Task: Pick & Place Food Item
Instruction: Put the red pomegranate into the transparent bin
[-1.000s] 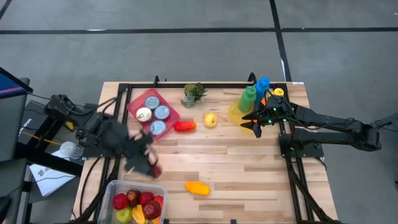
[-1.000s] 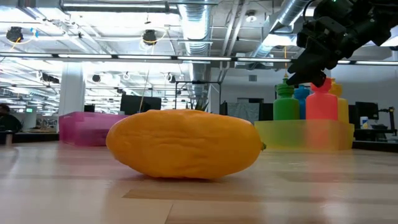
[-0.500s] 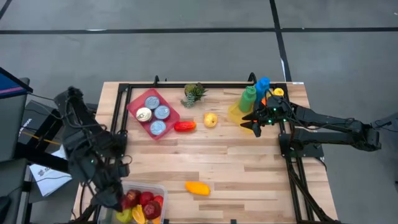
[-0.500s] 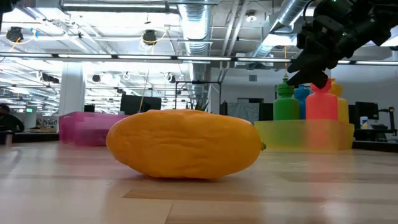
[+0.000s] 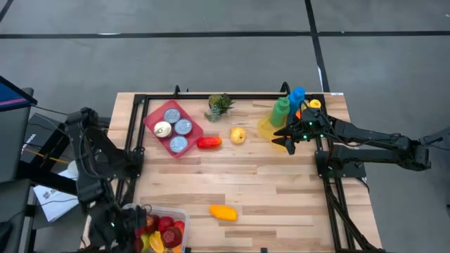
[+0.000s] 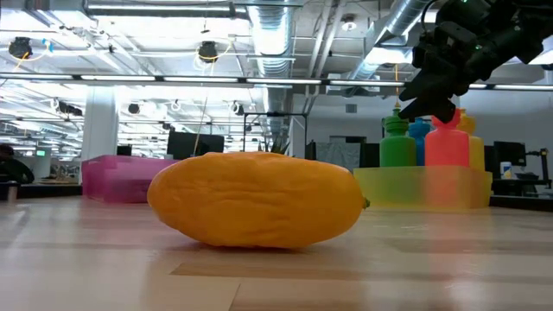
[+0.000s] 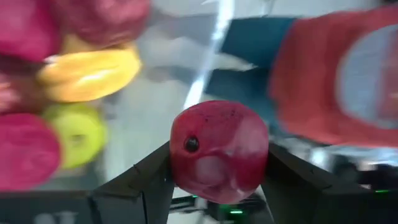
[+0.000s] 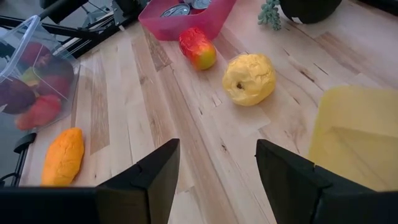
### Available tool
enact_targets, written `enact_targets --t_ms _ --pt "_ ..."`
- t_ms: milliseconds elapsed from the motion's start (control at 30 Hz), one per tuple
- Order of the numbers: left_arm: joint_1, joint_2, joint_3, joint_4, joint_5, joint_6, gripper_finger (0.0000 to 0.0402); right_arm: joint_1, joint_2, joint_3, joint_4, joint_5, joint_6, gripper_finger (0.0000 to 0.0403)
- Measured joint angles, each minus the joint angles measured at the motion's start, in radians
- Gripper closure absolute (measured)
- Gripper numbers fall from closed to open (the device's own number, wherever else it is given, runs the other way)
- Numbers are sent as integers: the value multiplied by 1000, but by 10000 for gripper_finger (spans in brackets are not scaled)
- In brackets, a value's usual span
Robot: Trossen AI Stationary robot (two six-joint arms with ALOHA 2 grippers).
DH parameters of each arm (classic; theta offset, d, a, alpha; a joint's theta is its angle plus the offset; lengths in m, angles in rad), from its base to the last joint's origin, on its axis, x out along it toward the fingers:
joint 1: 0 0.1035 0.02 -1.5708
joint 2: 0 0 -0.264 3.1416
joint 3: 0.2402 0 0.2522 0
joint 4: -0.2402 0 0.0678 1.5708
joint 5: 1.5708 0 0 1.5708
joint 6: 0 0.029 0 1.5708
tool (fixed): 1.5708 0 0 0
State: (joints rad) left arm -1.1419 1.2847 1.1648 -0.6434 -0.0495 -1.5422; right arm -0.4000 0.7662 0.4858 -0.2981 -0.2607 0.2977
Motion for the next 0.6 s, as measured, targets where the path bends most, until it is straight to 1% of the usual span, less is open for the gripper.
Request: enact_targets --t_ms 100,233,300,433,600 --pt "0 49 0 -76 19 24 202 0 0 0 0 1 0 198" --pt "0 99 0 -202 18 24 202 0 0 0 0 4 0 198" --pt "0 117 0 -237 4 26 202 0 0 0 0 4 0 198" --pt "1 148 0 -227 -61 45 202 0 0 0 0 4 7 198" --pt "1 193 0 -206 -66 74 202 0 0 0 0 4 17 198"
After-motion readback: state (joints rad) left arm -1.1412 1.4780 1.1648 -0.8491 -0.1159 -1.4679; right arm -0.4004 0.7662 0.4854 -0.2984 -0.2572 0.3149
